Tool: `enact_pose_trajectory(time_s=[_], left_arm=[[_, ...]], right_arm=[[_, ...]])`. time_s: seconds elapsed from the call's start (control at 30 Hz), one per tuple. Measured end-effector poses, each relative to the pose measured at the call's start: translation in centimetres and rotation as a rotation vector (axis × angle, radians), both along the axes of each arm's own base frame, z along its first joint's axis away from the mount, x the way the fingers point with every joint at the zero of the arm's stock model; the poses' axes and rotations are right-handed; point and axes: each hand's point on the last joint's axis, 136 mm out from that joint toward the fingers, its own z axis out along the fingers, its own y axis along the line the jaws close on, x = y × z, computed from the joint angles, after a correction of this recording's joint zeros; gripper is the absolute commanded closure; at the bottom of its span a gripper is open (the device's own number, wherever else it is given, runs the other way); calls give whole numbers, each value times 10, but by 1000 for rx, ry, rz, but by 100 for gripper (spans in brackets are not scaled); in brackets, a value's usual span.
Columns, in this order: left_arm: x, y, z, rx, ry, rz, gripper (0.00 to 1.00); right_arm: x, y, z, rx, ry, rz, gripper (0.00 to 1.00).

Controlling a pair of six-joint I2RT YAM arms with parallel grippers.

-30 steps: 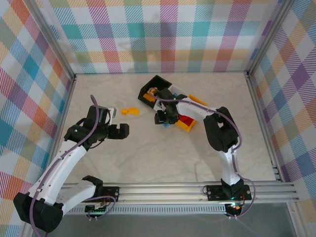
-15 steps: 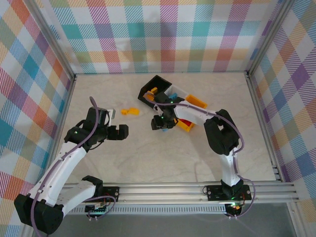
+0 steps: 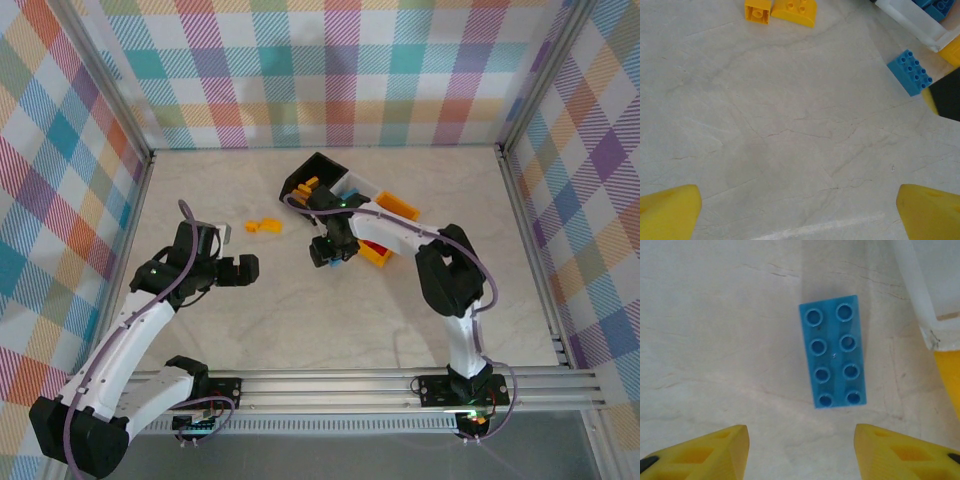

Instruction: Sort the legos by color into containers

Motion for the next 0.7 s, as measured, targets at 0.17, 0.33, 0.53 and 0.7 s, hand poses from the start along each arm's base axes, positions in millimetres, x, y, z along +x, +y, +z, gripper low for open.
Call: enact_pose_trajectory(time_s=[0.17, 0.33, 0.53, 0.7], left_arm=[[-1, 3, 1, 0, -1, 9, 0], [-6, 7, 3, 0, -11, 19, 0], [-8, 14, 6, 0, -22, 42, 0], [-7, 16, 4, 1, -18, 53, 0]], right_arm=[[5, -1, -18, -52, 18, 28, 42], [16, 6, -18, -53, -2, 38, 48], [23, 10, -18, -52, -13, 33, 63], [22, 8, -17, -59, -7, 19, 62]])
